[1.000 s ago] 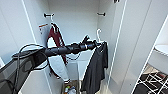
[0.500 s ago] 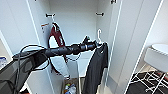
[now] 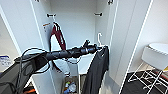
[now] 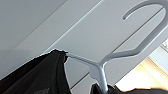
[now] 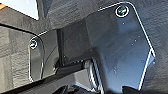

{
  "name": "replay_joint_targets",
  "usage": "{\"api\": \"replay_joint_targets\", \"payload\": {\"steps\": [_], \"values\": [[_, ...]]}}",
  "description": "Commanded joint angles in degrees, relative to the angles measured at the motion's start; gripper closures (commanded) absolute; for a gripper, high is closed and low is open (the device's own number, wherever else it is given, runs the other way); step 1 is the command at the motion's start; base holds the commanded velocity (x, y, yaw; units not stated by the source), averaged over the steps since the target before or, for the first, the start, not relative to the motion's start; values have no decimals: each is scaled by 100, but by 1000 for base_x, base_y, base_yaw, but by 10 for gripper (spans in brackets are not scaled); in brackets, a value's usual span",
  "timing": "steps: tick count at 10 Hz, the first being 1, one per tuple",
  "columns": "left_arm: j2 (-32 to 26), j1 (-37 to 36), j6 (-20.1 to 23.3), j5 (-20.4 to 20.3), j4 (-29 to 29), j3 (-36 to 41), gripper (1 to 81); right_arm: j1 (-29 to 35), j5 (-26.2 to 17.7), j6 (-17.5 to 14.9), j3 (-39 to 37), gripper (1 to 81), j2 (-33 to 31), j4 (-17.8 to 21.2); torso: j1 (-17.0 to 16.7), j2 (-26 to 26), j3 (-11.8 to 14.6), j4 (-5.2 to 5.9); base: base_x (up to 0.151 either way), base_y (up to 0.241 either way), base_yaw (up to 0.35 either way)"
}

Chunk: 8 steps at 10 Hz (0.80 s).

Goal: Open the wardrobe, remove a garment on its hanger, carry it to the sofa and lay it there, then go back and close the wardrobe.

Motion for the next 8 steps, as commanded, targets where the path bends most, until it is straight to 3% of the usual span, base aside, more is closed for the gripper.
{"api": "replay_joint_targets", "payload": {"steps": [1,4,8], "values": [[-14,-936,26,-350,261,280,811,259,-288,-16,26,10,38,41,0,0,0,0,-121,0,0],[-67,-654,35,-499,305,456,811,259,-288,-16,26,10,38,41,-7,-2,0,0,-118,0,0],[-172,-337,35,-517,366,728,811,259,-279,-16,26,10,38,41,-10,-6,2,0,0,0,0]]}}
